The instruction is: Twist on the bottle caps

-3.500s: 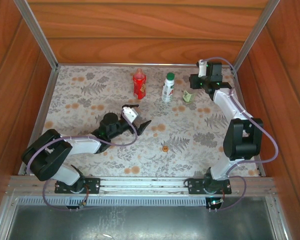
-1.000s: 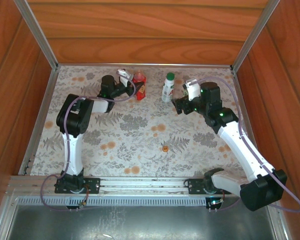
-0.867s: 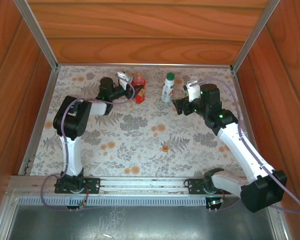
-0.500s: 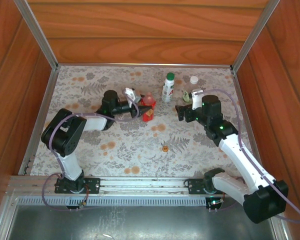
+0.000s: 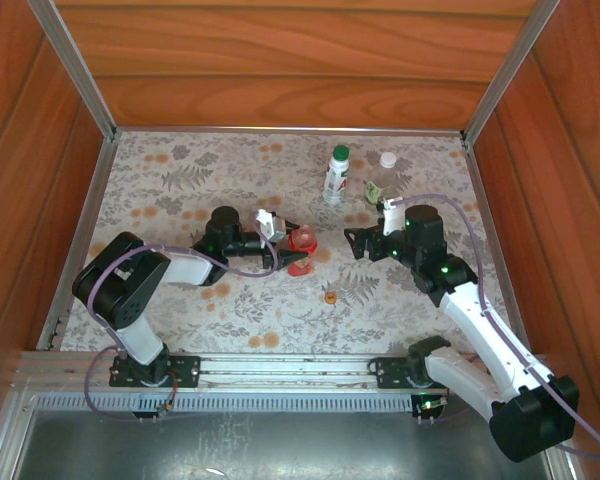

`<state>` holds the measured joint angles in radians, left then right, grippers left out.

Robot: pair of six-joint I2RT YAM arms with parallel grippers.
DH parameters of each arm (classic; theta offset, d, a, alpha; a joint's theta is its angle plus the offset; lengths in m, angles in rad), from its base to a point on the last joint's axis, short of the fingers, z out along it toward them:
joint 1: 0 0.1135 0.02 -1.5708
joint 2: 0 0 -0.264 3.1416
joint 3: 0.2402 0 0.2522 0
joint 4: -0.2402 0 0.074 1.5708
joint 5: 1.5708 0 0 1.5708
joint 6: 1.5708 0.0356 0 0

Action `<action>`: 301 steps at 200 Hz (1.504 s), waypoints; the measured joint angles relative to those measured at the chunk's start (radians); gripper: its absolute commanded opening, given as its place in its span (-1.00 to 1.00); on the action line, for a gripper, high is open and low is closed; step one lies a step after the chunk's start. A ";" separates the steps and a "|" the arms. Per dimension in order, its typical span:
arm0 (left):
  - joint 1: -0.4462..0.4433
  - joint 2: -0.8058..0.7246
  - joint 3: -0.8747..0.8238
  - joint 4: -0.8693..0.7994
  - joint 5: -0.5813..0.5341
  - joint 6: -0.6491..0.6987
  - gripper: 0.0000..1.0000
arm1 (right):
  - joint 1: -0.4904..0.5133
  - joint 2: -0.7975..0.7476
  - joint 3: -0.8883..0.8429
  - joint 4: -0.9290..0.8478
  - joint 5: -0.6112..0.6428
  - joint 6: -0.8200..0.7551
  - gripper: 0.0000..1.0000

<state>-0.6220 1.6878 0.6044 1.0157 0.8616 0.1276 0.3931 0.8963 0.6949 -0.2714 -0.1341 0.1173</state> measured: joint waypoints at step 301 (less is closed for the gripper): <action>0.000 0.057 0.049 -0.006 0.017 0.006 0.24 | 0.000 -0.036 -0.051 0.047 -0.010 0.132 0.85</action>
<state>-0.6220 1.7447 0.6533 1.0092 0.8787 0.1337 0.3931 0.8604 0.6434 -0.2245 -0.1440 0.2489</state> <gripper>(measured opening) 0.624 0.928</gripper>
